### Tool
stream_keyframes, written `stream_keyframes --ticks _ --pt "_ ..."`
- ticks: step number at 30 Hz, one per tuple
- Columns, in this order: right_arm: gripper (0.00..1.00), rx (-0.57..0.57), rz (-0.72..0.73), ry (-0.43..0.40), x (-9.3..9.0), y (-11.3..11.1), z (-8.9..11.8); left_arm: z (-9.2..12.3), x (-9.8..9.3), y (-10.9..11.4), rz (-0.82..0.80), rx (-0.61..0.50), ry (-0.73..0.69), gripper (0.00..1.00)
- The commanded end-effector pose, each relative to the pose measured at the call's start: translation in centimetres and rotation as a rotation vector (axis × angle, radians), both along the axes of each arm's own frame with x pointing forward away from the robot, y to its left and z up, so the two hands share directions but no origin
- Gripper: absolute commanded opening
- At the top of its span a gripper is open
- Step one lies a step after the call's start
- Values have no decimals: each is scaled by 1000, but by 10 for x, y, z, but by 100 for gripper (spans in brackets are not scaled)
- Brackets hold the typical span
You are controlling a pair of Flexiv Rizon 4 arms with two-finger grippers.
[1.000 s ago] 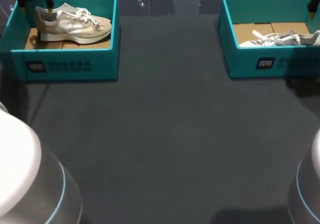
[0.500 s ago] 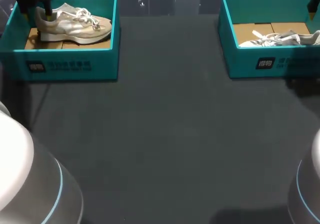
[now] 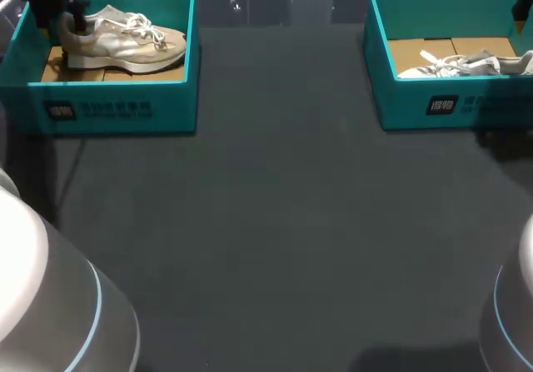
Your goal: Take the shoe out of the shoebox, open the shoe tongue, remove and reinsert the insole, then place the shoe into the shoebox
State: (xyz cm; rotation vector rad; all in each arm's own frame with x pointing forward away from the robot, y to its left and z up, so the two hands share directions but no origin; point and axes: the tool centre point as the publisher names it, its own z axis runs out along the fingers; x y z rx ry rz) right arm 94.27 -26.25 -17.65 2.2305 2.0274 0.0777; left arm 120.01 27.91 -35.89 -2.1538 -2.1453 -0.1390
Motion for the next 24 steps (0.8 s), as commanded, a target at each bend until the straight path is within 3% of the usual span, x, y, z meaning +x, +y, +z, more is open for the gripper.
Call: stream_keyframes --ticks 1,5,8,9,10,16,24 --pt "100 -1 -1 -2 -1 0 0 -1 -3 -1 -9 9 -2 65" --pt "100 -1 -1 -2 -1 0 0 -3 -4 -1 -19 18 4 53" --pt "100 -1 -1 -2 -1 0 0 -4 -3 -1 -24 22 8 36" --pt "100 -1 -1 -2 -1 0 0 -4 -3 0 -26 22 9 24" --pt "100 -1 -1 -2 -1 0 0 -5 -4 0 -27 22 10 0" --pt "100 -1 -1 -2 -1 0 0 -1 -7 4 -36 16 17 0" --pt "100 -1 -1 -2 -1 0 0 21 -13 13 -43 3 0 0"
